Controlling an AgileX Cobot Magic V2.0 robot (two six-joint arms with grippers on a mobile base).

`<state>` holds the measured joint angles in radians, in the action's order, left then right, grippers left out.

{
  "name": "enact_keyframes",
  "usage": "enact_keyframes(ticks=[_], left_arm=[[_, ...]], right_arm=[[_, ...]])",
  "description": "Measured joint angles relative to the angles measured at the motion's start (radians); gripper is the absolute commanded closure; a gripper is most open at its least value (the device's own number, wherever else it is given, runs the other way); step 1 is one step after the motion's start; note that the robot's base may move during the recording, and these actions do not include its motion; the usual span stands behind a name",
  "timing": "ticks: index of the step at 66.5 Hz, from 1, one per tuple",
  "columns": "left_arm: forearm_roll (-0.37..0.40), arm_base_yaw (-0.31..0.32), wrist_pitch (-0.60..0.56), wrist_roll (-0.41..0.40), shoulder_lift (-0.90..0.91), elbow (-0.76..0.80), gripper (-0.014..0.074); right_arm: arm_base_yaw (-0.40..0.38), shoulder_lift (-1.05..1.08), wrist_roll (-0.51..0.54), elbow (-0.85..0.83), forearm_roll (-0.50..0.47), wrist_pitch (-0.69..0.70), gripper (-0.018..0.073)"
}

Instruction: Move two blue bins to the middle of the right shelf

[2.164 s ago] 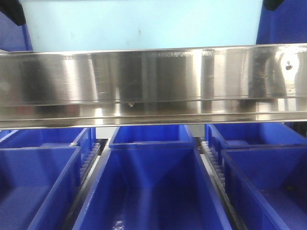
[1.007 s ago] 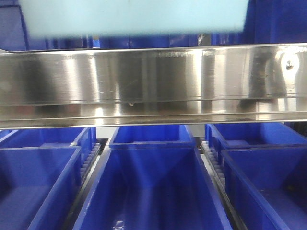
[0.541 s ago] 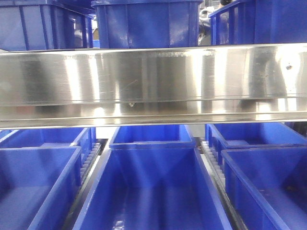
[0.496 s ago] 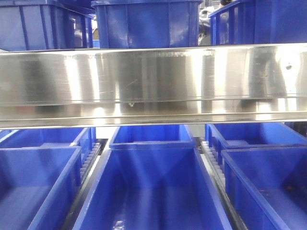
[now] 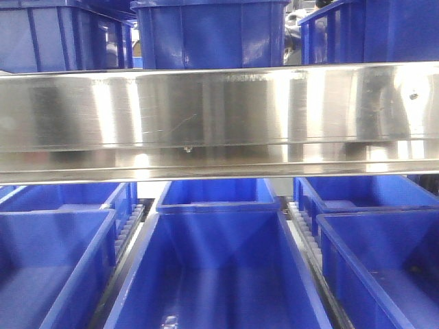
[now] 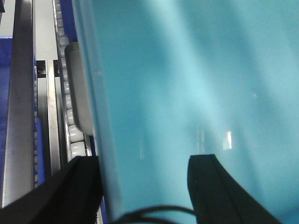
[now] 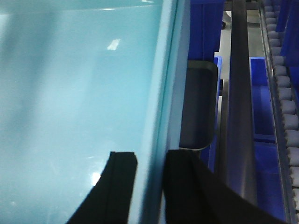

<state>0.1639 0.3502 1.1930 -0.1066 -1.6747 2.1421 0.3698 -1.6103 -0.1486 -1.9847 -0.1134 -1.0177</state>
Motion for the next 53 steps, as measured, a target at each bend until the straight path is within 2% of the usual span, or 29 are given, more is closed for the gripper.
enact_keyframes(ticks=[53], left_arm=[[-0.002, 0.0, 0.0, 0.0, 0.0, 0.0, 0.0707]], right_arm=[[0.0, 0.0, 0.0, 0.0, 0.0, 0.0, 0.0713]])
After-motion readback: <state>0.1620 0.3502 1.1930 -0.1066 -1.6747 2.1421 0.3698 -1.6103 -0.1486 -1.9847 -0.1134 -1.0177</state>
